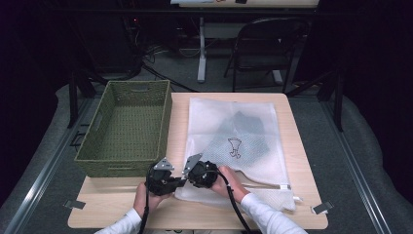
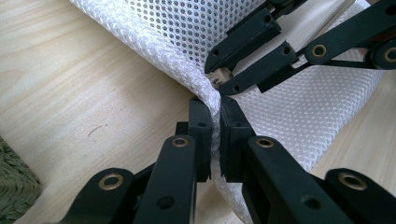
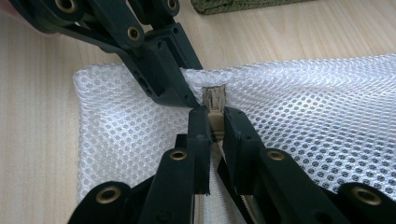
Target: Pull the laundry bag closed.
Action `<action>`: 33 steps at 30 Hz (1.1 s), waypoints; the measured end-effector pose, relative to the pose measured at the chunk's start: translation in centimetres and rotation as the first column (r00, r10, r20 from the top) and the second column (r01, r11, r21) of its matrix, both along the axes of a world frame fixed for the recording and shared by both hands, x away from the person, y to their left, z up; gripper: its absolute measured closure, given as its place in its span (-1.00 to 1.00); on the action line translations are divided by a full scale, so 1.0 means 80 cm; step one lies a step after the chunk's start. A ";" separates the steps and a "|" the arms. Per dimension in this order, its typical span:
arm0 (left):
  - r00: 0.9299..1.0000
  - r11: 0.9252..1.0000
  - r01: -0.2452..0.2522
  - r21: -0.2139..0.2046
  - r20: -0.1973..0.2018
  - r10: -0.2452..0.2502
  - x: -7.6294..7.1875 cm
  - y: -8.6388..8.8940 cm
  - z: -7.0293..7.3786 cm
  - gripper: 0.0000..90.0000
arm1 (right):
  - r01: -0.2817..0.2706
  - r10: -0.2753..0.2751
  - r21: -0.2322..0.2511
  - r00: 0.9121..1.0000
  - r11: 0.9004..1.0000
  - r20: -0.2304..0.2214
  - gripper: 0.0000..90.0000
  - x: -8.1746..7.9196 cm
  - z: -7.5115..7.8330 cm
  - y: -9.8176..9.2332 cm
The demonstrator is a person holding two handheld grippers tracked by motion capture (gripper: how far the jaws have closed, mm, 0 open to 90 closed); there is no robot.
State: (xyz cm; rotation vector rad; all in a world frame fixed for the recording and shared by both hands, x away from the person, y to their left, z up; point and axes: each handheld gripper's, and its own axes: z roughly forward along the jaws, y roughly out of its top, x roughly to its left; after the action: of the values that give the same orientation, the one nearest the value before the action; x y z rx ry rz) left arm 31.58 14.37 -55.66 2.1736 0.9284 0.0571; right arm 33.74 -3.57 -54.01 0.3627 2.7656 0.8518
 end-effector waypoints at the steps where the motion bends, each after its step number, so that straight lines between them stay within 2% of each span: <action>1: 1.000 1.000 -0.003 -0.002 -0.002 0.003 0.000 0.000 0.000 0.90 | 0.004 -0.004 -0.005 1.000 1.000 -0.001 0.82 0.000 0.000 0.000; 9: 1.000 1.000 -0.004 0.003 -0.003 0.004 0.001 0.000 0.001 0.90 | 0.015 -0.015 -0.033 1.000 0.999 0.002 0.82 -0.001 0.001 -0.001; 17: 1.000 1.000 -0.013 0.001 0.005 0.013 0.001 0.002 0.002 0.91 | 0.032 -0.033 -0.080 0.999 0.996 -0.007 0.83 0.001 0.003 -0.009; 33: 1.000 1.000 -0.020 -0.006 0.008 0.020 0.000 0.002 0.006 0.90 | 0.047 -0.050 -0.107 0.999 0.993 -0.021 0.82 -0.003 0.007 -0.025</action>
State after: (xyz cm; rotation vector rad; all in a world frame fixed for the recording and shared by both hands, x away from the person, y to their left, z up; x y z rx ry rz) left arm 31.59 14.57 -55.20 2.1572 0.9453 0.0728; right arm 33.50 -5.60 -53.47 0.4214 2.7977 0.6902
